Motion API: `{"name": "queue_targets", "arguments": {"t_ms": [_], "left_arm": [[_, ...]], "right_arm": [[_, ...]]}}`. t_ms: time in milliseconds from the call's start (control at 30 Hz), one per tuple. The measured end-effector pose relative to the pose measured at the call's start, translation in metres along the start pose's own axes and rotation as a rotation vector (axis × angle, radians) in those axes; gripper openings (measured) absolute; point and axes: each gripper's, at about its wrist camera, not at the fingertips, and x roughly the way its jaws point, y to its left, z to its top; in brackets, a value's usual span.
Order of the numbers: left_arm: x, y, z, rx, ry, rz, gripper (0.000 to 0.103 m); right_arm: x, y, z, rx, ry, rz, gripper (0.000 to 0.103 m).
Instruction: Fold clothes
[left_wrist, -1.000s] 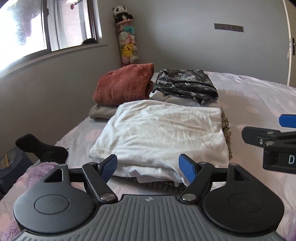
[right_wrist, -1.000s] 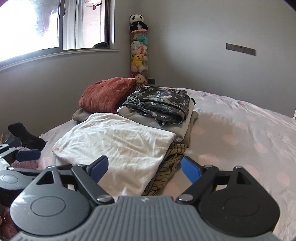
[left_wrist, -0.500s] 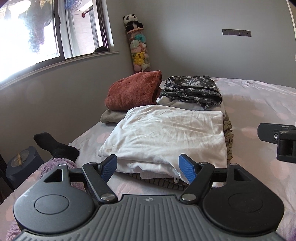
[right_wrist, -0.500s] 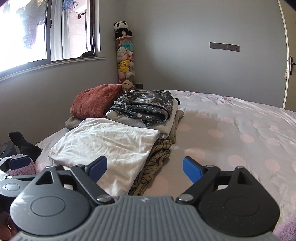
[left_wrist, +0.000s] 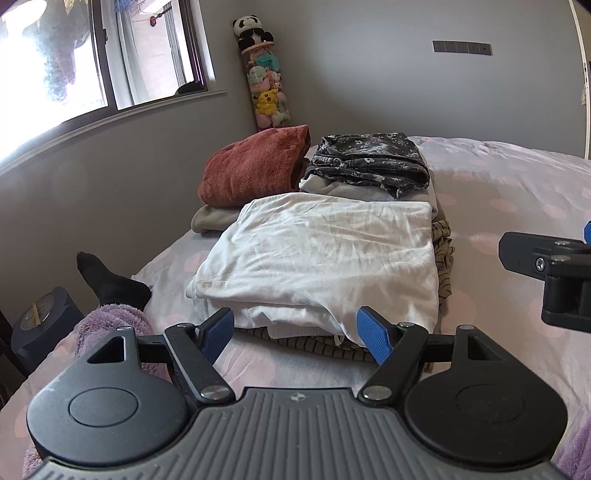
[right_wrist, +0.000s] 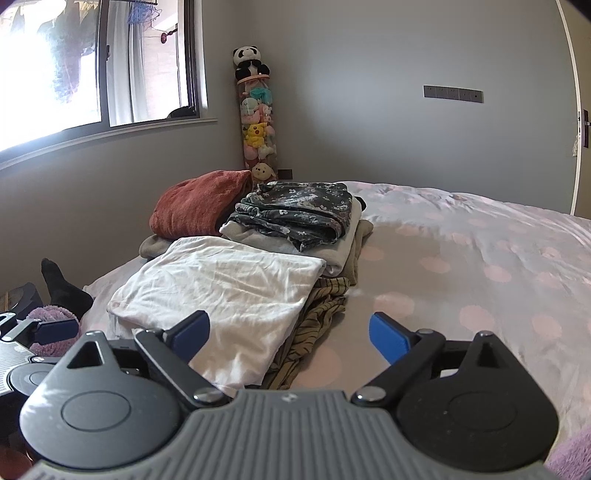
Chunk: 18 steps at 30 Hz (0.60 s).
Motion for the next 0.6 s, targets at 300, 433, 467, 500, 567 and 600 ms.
{"name": "queue_targets", "arguments": {"t_ms": [300, 433, 467, 500, 567, 600], "left_arm": [[0.0050, -0.0044, -0.0041, -0.010, 0.039, -0.027, 0.072], [0.0062, -0.0055, -0.0053, -0.011, 0.050, -0.033, 0.072], [0.0062, -0.0057, -0.0054, -0.012, 0.052, -0.035, 0.072], [0.0062, -0.0058, -0.0054, -0.014, 0.054, -0.037, 0.072], [0.0059, -0.0059, -0.0054, -0.016, 0.056, -0.041, 0.072], [0.0057, -0.0059, -0.0054, -0.016, 0.056, -0.042, 0.072]], "right_arm": [[0.0057, 0.0005, -0.0066, -0.007, 0.031, -0.001, 0.095], [0.0072, 0.0019, -0.0087, -0.015, 0.039, 0.006, 0.095], [0.0075, 0.0024, -0.0091, -0.018, 0.041, 0.008, 0.095], [0.0078, 0.0027, -0.0093, -0.020, 0.043, 0.009, 0.095], [0.0081, 0.0029, -0.0097, -0.022, 0.045, 0.011, 0.095], [0.0084, 0.0028, -0.0097, -0.021, 0.046, 0.011, 0.095]]}}
